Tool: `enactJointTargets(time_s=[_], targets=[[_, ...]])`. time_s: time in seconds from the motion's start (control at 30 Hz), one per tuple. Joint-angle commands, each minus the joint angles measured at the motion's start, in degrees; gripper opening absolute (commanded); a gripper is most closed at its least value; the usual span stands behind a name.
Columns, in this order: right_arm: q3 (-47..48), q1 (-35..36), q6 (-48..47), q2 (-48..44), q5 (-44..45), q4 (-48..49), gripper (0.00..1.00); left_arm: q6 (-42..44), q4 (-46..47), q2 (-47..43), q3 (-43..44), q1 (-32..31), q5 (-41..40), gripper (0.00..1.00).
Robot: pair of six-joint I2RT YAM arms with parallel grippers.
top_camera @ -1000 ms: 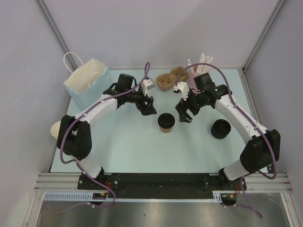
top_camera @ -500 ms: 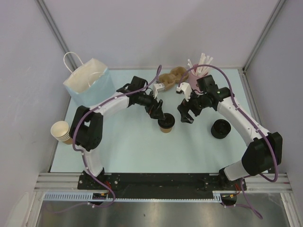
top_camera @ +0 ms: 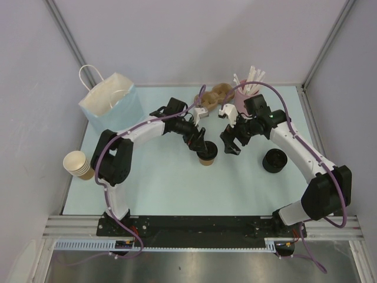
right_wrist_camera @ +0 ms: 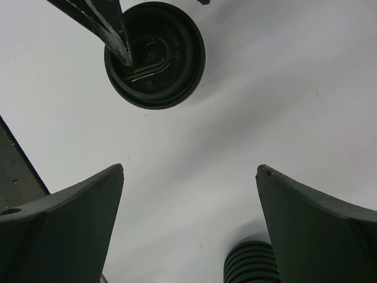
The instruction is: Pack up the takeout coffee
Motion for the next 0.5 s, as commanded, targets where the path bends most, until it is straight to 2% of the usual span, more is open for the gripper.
enactJointTargets(time_s=[0.0,0.13,0.23,0.27,0.47], targets=[[-0.1,0.4,-0.5,-2.5,-0.3,1.4,0.98,-1.0,0.7,1.5,3.0,-0.6,-0.2,0.98],[-0.2,0.4,-0.6,-2.6,-0.6,1.2,0.96,-0.9,0.5,2.6,3.6,-0.6,-0.4,0.92],[-0.3,0.4,-0.8,-2.2,-1.0,1.2,0.95,-0.8,-0.1,3.6,4.0,-0.6,-0.1,0.82],[-0.3,0.5,-0.8,-2.1,-1.3,1.3,0.95,-0.7,-0.2,4.1,4.0,-0.6,0.1,0.75],[-1.0,0.5,0.6,0.2,-5.3,3.2,0.92,0.5,-1.5,5.7,3.4,-0.6,0.6,0.60]])
